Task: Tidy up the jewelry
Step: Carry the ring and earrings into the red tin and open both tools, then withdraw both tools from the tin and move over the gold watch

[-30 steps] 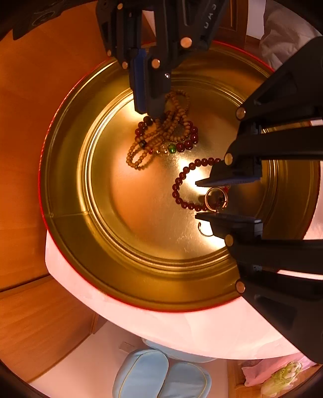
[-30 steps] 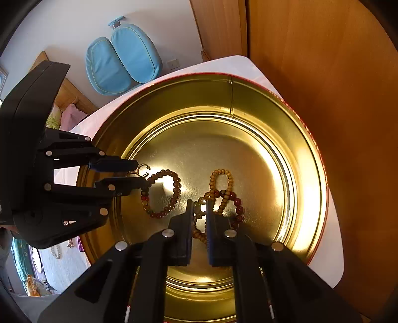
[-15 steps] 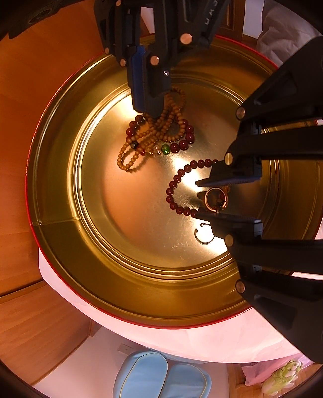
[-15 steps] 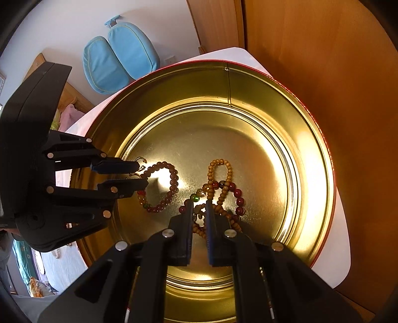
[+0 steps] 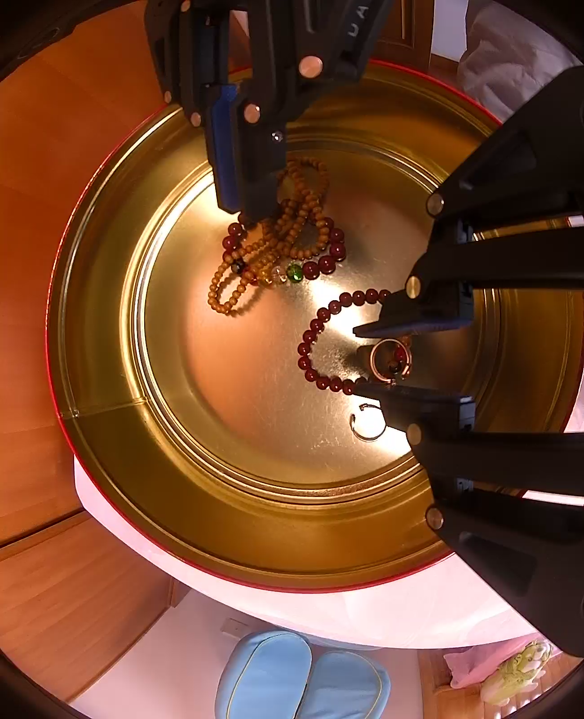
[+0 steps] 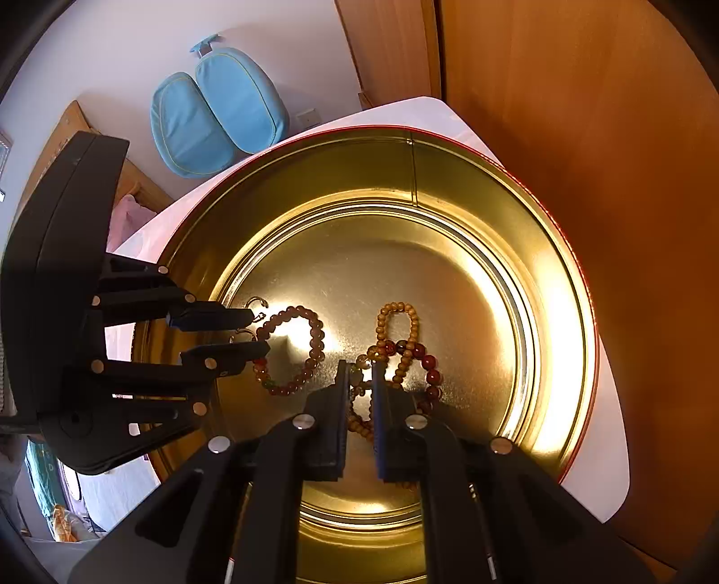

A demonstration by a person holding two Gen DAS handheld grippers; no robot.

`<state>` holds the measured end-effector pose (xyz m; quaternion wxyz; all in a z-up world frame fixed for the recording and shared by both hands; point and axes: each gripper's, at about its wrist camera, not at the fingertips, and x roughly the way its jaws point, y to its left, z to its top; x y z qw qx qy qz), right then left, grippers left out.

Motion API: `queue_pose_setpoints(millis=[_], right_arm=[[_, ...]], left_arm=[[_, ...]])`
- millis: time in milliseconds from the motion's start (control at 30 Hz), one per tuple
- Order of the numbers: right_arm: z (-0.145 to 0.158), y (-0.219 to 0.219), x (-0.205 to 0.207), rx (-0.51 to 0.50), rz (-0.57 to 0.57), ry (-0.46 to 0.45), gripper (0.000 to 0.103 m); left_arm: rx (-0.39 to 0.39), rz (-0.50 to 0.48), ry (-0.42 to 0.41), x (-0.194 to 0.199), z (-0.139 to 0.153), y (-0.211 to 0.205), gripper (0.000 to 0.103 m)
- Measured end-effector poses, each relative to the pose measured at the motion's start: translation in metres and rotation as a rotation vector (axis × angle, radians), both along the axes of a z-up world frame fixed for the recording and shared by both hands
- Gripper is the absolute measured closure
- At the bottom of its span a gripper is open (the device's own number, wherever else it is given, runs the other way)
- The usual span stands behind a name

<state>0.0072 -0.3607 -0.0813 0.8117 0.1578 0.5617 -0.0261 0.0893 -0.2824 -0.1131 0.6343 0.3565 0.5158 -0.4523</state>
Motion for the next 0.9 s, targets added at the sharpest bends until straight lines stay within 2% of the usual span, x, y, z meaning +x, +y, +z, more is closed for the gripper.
queue_pose_setpoints(millis=[167, 200, 233, 267, 300, 333, 367, 633, 900], right_arm=[[0.005, 0.001, -0.002, 0.003, -0.007, -0.024, 0.092], [0.008, 0.001, -0.003, 0.006, -0.011, -0.039, 0.091], [0.012, 0.0, -0.004, 0.015, -0.021, -0.061, 0.085], [0.017, -0.001, -0.006, 0.022, -0.034, -0.084, 0.064], [0.021, -0.002, -0.007, 0.02, -0.048, -0.105, 0.033], [0.025, -0.002, -0.009, 0.002, -0.065, -0.126, 0.024], [0.029, -0.001, -0.011, -0.022, -0.072, -0.144, 0.02], [0.037, 0.009, -0.008, -0.083, -0.041, -0.157, 0.015], [0.039, 0.014, -0.013, -0.07, -0.042, -0.165, 0.013]], left_arm=[[-0.004, 0.001, -0.029, -0.006, 0.003, 0.001, 0.081], [-0.004, -0.006, -0.055, -0.01, 0.006, 0.001, 0.065], [-0.007, -0.014, -0.092, -0.014, 0.01, 0.001, 0.049], [-0.021, -0.023, -0.134, -0.02, 0.015, 0.003, 0.018], [-0.048, -0.033, -0.173, -0.025, 0.021, 0.005, 0.015], [-0.066, -0.044, -0.191, -0.029, 0.024, 0.006, 0.015], [-0.068, -0.048, -0.193, -0.031, 0.026, 0.007, 0.015], [-0.073, 0.014, -0.143, -0.027, 0.029, 0.014, 0.015], [-0.09, 0.032, -0.145, -0.026, 0.035, 0.022, 0.015]])
